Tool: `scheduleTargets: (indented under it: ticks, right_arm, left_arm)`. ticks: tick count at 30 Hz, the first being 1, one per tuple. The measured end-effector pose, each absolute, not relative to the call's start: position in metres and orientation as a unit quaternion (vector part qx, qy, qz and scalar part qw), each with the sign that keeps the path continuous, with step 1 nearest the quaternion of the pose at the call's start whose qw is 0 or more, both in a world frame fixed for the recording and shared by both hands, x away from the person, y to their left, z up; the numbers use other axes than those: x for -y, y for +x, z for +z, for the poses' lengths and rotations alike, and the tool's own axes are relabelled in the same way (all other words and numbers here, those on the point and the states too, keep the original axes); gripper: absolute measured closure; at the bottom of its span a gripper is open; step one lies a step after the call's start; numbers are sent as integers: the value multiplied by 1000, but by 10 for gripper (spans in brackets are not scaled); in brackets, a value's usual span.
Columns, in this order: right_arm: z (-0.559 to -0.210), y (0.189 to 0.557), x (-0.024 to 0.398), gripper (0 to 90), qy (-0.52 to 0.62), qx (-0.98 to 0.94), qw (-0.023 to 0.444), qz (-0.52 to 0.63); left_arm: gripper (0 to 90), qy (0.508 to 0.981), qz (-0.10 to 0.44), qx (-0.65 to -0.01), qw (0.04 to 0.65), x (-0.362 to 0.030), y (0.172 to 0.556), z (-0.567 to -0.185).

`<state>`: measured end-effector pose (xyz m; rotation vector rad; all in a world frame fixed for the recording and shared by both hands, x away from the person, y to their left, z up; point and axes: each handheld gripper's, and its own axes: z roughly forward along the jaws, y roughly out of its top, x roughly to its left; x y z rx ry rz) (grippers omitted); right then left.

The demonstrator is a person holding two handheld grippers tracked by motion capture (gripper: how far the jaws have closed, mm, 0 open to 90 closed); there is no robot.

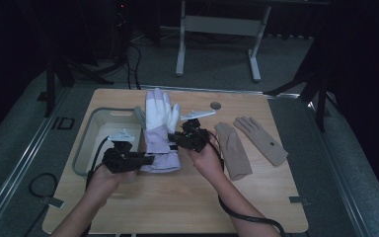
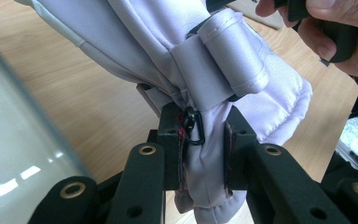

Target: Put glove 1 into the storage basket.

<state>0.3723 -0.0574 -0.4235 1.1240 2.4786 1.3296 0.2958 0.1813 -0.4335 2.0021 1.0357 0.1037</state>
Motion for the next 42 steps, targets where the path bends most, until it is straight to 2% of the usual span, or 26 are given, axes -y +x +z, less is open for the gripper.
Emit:
scheduleTargets:
  ticks: [13, 24, 42]
  right_arm:
    - [-416, 382, -7, 814, 344, -825, 44, 446]
    - [-425, 392, -61, 814, 339, -832, 24, 439]
    - [-472, 409, -97, 814, 352, -851, 7, 390]
  left_arm:
    - [740, 790, 60, -440, 423, -241, 291, -425]
    - [740, 789, 48, -458, 406, -290, 299, -430]
    - [739, 793, 12, -484, 371, -311, 314, -474]
